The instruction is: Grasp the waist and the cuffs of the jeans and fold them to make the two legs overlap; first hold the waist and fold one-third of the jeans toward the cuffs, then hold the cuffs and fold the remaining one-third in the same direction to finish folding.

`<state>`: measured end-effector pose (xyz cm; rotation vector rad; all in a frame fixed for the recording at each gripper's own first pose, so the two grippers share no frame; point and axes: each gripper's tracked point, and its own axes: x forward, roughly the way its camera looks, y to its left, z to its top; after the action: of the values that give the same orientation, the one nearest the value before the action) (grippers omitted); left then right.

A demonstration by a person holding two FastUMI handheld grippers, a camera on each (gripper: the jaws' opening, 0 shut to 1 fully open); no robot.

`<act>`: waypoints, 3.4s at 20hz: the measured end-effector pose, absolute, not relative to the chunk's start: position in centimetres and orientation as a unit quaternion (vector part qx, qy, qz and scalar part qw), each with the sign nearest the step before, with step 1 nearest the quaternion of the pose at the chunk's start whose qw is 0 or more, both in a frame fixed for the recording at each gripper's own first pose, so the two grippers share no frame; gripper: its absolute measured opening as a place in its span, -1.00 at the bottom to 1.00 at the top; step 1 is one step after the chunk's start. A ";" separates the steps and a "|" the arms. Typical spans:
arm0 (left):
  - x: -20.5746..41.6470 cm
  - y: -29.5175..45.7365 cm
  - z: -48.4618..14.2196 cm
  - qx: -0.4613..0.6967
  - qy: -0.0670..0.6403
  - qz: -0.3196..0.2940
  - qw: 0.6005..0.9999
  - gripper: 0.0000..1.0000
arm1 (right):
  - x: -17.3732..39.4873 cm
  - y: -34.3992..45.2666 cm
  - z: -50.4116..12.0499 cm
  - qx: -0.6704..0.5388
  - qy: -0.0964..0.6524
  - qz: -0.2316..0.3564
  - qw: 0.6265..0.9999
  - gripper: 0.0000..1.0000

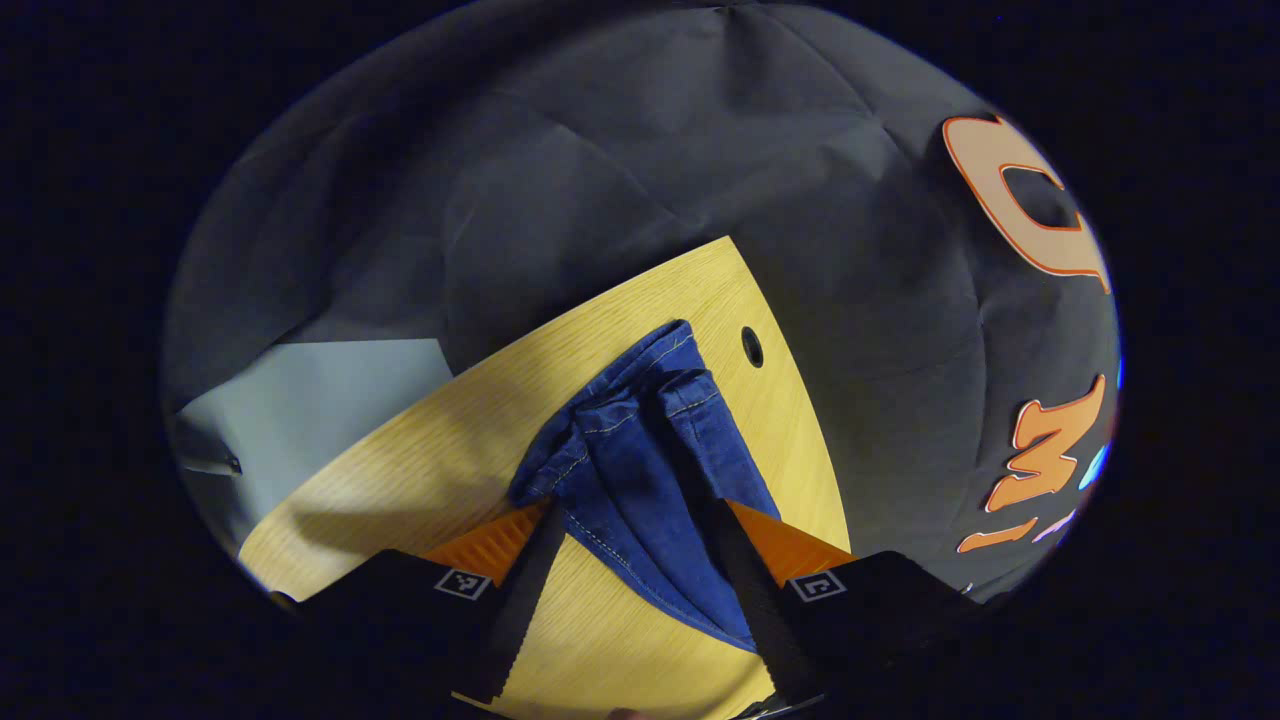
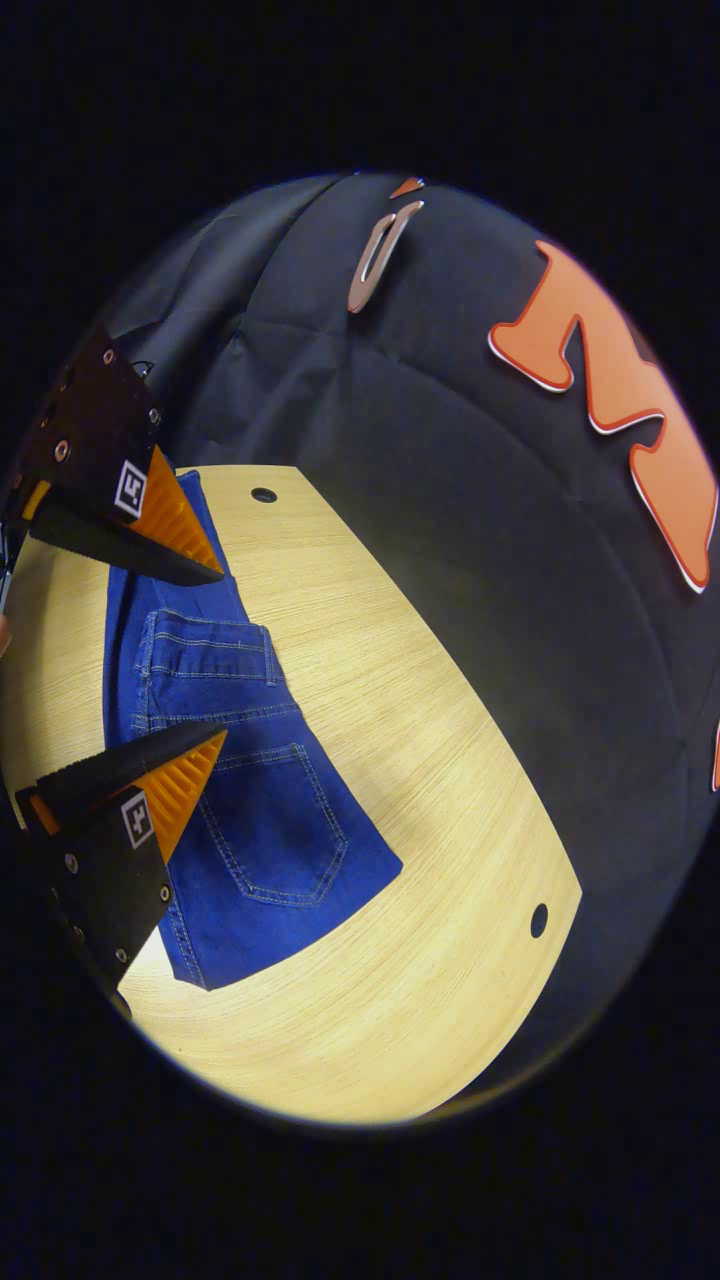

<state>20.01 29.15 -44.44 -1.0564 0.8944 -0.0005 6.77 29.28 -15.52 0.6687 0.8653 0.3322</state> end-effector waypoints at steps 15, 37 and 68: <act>26.4 27.2 -45.8 -0.630 0.324 0.007 0.706 -0.64 | 4.4 23.0 -17.4 0.353 0.415 0.115 0.831 0.68; 27.5 25.5 -44.6 -0.177 0.435 0.039 0.882 -0.44 | 5.4 19.0 -17.8 0.403 0.400 0.100 0.817 0.68; 18.9 -0.8 -12.7 -0.056 0.190 -0.204 0.959 -0.87 | 7.2 12.3 -15.9 0.231 0.314 0.168 0.905 0.96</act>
<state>18.93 -0.81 -12.71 -0.1135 0.3847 -0.4136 7.16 12.32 -15.86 0.4768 0.6490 0.3472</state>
